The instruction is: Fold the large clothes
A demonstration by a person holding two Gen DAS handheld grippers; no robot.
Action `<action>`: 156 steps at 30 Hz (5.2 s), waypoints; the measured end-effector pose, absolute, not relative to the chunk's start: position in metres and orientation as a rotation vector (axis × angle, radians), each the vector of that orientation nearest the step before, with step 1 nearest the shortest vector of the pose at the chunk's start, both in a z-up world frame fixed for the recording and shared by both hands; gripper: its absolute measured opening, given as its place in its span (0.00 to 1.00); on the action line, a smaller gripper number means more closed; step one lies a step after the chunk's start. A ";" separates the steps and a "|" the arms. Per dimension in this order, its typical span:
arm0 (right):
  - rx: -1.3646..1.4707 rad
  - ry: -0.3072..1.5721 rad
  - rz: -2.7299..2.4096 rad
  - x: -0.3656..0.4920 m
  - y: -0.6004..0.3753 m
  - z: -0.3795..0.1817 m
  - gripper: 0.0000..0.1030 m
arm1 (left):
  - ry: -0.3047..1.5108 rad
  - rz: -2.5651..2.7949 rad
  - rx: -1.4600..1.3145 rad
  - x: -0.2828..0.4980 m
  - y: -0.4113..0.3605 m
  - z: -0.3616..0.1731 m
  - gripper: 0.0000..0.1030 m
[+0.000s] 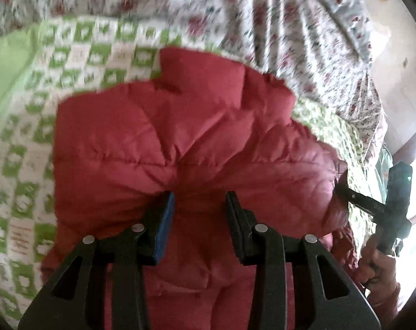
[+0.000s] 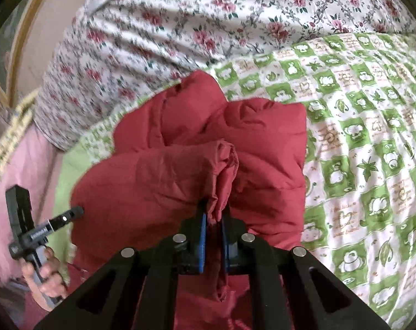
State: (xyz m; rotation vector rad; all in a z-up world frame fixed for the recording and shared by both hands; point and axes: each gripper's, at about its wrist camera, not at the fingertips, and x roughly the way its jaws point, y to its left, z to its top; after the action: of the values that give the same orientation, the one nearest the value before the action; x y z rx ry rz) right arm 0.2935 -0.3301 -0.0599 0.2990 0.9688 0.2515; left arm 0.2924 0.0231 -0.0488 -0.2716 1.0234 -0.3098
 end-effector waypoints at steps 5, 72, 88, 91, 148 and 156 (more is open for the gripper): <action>0.253 0.982 0.182 0.288 -0.328 -0.066 0.22 | 1.042 -0.283 -0.211 0.289 0.011 -0.058 0.35; -0.034 0.899 0.166 0.272 -0.269 -0.089 0.53 | 1.023 -0.121 -0.133 0.265 0.021 -0.061 0.35; 0.015 0.981 0.218 0.213 -0.272 -0.028 0.55 | 1.000 -0.181 -0.314 0.150 0.074 -0.020 0.35; 0.007 1.000 0.236 0.192 -0.272 -0.023 0.55 | 1.016 -0.176 -0.323 0.134 0.074 -0.022 0.35; 0.323 1.152 0.348 -0.021 -0.374 -0.053 0.59 | 1.248 -0.316 -0.380 -0.009 0.108 -0.069 0.55; 0.334 1.091 0.415 -0.024 -0.372 -0.049 0.38 | 1.190 -0.348 -0.325 -0.014 0.101 -0.059 0.22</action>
State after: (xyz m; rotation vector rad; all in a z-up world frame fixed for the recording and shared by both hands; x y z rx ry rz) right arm -0.0237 -0.3715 -0.0490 0.3340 1.0914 0.4149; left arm -0.0136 0.1010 -0.0589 -0.3248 1.1900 -0.3484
